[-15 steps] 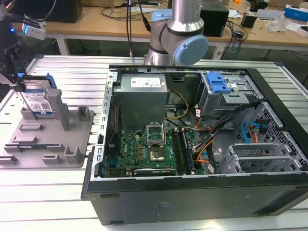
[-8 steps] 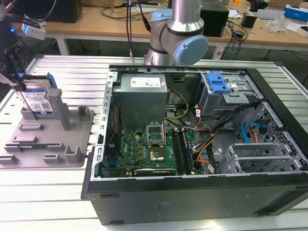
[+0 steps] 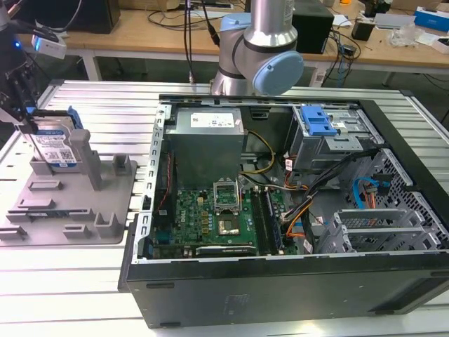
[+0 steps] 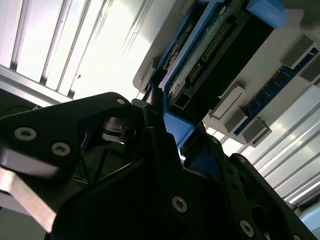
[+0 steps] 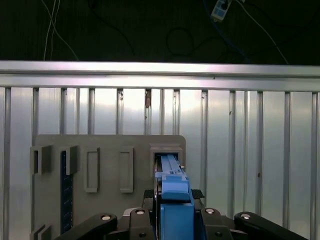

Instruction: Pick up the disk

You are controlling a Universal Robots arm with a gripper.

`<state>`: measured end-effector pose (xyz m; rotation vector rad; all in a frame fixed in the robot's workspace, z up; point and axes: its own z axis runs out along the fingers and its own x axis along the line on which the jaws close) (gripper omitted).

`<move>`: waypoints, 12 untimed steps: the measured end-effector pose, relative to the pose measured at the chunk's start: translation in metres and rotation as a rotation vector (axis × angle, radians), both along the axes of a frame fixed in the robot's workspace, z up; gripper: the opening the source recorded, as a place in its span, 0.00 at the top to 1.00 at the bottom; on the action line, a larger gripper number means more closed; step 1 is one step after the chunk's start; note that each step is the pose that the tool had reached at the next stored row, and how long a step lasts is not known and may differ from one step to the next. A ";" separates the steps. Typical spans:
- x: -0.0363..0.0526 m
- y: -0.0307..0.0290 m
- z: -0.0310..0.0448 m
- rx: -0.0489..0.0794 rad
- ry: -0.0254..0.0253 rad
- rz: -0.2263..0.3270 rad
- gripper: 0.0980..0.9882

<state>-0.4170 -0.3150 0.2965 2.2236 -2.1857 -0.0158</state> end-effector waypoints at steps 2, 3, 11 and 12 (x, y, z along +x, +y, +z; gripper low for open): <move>0.0000 0.0000 0.0002 0.001 -0.0002 0.000 0.70; -0.0001 0.0000 0.0011 0.001 0.0001 0.000 0.70; -0.0001 0.0000 0.0157 0.001 0.0000 0.000 0.70; -0.0001 0.0000 0.0184 0.002 0.0000 0.000 0.70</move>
